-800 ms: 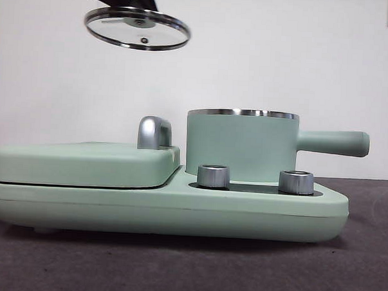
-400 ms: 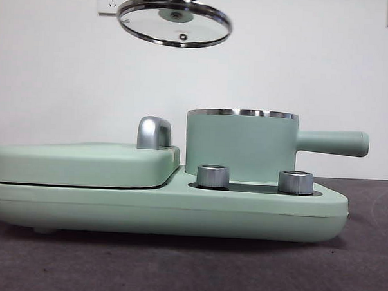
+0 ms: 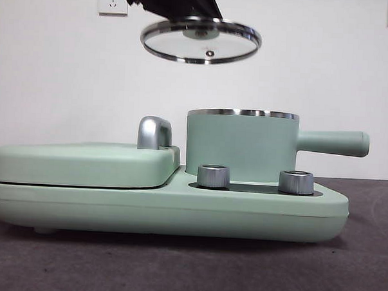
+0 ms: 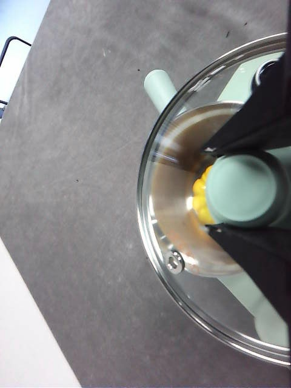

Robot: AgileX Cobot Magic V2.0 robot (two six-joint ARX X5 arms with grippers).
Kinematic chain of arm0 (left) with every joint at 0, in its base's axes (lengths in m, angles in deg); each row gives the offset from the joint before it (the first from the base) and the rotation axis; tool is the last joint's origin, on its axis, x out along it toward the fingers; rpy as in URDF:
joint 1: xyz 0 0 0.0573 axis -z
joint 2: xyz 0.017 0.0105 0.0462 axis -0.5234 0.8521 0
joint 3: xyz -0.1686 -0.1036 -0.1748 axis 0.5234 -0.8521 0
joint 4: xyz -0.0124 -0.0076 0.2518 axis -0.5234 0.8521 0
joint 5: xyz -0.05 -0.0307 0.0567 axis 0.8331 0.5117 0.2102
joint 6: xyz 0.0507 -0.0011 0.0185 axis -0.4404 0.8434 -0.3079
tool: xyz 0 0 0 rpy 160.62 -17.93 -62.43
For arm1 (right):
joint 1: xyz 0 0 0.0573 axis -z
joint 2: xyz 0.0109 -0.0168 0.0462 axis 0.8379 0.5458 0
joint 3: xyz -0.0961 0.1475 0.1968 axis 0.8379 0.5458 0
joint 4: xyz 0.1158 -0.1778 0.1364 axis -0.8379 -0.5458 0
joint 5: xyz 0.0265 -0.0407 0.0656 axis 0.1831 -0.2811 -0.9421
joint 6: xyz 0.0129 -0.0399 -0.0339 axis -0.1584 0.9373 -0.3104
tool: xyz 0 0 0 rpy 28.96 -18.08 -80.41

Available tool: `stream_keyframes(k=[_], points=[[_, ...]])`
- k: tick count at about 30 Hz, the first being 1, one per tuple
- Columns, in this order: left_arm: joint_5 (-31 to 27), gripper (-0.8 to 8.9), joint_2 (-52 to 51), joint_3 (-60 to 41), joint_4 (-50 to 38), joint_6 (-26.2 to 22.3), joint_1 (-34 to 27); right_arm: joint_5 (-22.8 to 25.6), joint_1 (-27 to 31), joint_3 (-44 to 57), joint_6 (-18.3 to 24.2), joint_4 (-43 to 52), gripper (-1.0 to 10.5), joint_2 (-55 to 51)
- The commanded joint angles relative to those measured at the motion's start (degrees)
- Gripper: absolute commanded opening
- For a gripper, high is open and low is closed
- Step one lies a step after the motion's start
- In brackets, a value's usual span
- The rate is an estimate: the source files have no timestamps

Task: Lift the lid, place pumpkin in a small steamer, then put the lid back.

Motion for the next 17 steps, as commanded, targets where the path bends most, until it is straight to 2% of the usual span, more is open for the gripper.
stream_keyframes(k=[1,9,17], points=[[0.1,0.15,0.7,-0.9,-6.4,-0.3,1.4,-0.1,-0.4,-0.4,-1.1,0.2,4.9,0.0],[0.1,0.15,4.9,-2.4,-14.3,-0.5,2.7,0.1,-0.4,-0.4,-1.8,0.1,4.9,0.0],[0.1,0.15,9.5,-2.4,-17.6,0.2,2.7,0.1,-0.4,-0.4,-2.2,0.1,4.9,0.0]])
